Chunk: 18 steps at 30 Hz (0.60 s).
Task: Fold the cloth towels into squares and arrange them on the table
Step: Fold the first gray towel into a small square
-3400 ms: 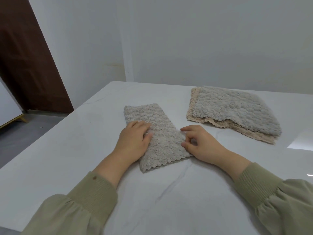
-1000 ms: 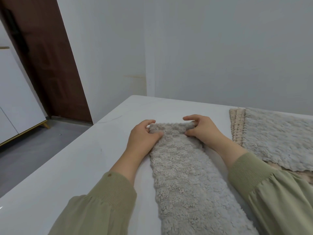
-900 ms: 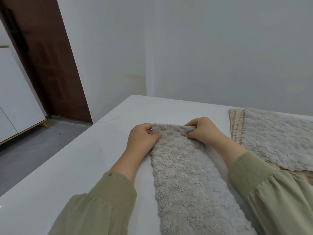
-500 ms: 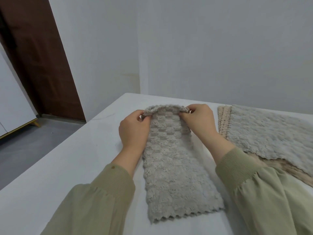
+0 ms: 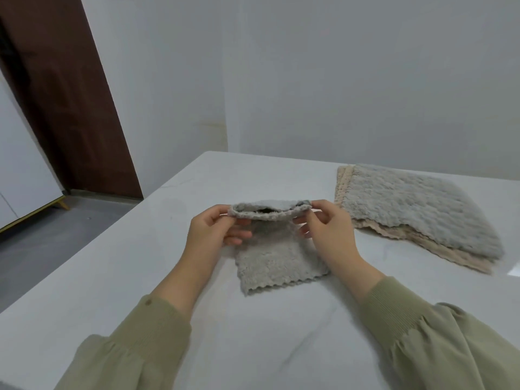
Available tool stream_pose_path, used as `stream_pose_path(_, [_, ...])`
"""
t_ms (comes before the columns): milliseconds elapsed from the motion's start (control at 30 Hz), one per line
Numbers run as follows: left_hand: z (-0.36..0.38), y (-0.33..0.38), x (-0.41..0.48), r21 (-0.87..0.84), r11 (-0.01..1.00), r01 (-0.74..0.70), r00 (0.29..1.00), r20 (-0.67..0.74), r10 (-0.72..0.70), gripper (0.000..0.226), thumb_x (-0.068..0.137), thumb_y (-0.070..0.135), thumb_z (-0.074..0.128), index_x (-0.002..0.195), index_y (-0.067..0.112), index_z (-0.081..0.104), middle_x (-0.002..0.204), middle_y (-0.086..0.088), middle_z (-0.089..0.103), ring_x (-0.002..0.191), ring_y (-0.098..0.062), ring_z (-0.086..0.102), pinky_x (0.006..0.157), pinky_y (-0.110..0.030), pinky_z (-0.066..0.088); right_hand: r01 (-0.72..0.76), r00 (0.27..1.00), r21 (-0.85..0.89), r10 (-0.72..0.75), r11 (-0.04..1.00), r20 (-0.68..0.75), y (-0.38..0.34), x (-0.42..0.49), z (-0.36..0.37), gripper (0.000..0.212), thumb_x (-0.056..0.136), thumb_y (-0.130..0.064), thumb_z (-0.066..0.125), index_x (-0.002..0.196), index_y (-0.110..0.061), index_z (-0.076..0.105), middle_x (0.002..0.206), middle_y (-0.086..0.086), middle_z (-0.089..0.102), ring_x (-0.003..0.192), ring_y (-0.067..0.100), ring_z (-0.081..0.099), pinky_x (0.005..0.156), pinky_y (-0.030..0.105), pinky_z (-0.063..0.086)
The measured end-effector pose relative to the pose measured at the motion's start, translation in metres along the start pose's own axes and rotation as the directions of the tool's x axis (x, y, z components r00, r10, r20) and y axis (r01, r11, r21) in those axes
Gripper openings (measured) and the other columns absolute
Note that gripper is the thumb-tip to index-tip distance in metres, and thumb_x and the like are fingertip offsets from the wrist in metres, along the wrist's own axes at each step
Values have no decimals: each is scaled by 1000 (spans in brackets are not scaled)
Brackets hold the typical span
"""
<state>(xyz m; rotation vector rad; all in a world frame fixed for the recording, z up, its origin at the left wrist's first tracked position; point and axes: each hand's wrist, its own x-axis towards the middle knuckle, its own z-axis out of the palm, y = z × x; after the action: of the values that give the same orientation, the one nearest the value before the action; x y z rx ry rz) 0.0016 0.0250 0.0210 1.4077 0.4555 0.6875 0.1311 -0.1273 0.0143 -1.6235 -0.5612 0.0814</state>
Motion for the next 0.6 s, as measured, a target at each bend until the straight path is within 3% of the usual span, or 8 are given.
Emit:
stream_pose_path(133, [-1, 7, -18, -171, 973, 158, 987, 63, -149, 17, 91, 9, 48, 83, 6, 63, 72, -13, 66, 63, -28, 68, 49, -24, 52, -158, 987, 166, 152, 973, 52, -8, -20, -10, 22, 93, 3, 43, 89, -14, 57, 68, 10, 71, 49, 21, 63, 48, 26, 52])
stream_pose_path(300, [0, 3, -31, -15, 976, 219, 964, 160, -214, 15, 92, 10, 56, 78, 6, 63, 73, -12, 68, 62, -21, 68, 48, -21, 53, -266, 964, 291, 244, 919, 110, -12, -35, -17, 15, 92, -7, 49, 80, -10, 58, 59, 12, 58, 48, 24, 60, 45, 27, 50])
stream_pose_path(367, [1, 2, -32, 61, 973, 222, 956, 181, -230, 14, 89, 8, 59, 76, 7, 63, 72, -11, 67, 60, -20, 68, 48, -21, 53, -230, 973, 190, 218, 955, 78, -9, -39, -18, 14, 91, -13, 56, 77, -13, 57, 59, 8, 54, 48, 20, 56, 46, 25, 46])
stream_pose_path(467, [0, 3, -31, 131, 970, 206, 957, 180, -227, 10, 86, 4, 64, 76, 7, 62, 70, -7, 62, 58, -21, 68, 46, -20, 51, -111, 994, -4, 111, 994, 0, -5, -43, -19, 14, 85, -2, 58, 78, -13, 54, 51, -1, 44, 42, 5, 40, 46, 17, 37])
stream_pose_path(600, [-5, 6, -34, 256, 954, 153, 956, 205, -208, 10, 83, 3, 67, 91, 9, 66, 58, 0, 57, 52, -20, 63, 45, -23, 49, -45, 999, -100, 45, 994, -3, -2, -49, -22, 15, 84, -1, 55, 83, -16, 54, 51, -4, 44, 40, 3, 35, 43, 12, 31])
